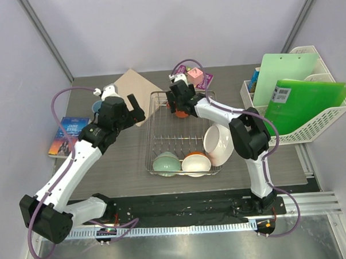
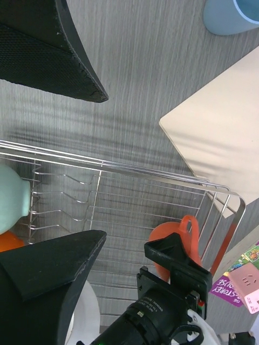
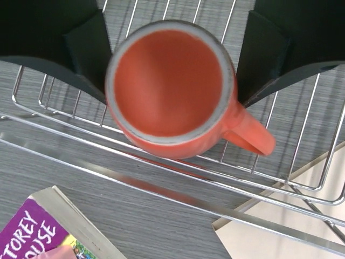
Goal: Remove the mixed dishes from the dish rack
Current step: Pick up the cup from the dish rack.
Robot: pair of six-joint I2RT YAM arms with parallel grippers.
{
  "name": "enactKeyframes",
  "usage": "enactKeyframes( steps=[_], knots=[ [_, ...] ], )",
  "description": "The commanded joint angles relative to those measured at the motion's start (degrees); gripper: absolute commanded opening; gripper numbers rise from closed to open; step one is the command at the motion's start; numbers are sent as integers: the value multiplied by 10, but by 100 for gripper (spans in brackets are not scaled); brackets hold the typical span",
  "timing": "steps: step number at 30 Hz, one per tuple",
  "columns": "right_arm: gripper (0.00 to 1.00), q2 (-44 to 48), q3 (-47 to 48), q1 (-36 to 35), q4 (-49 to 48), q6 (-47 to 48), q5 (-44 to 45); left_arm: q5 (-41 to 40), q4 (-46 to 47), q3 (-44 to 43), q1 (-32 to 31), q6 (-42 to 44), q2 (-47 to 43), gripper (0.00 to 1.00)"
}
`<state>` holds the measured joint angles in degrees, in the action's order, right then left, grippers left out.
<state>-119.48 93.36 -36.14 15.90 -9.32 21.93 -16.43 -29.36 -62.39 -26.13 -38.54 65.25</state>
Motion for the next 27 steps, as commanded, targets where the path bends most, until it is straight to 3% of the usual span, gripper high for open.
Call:
enactKeyframes(
  steps=[1,2,6,7,10,19,27],
  knots=[
    [70,8,13,3,-10,-10,-1,7,26,9,-1,-4,-5,100],
    [57,17,9,3,-13,-11,0,7,26,10,-1,-4,-5,100],
    [30,51,-22,3,-35,-15,0,8,30,12,-1,-6,-6,100],
    [19,58,-27,2,-39,-17,0,8,30,12,-1,-6,-6,100],
    [1,93,-44,1,-41,-25,-4,10,33,13,-1,-8,-4,100],
    [1,202,-92,-3,-53,-77,-60,11,46,14,-1,-26,11,100],
    [1,331,-216,35,-229,-238,-288,60,122,49,-1,-76,-4,100]
  ],
)
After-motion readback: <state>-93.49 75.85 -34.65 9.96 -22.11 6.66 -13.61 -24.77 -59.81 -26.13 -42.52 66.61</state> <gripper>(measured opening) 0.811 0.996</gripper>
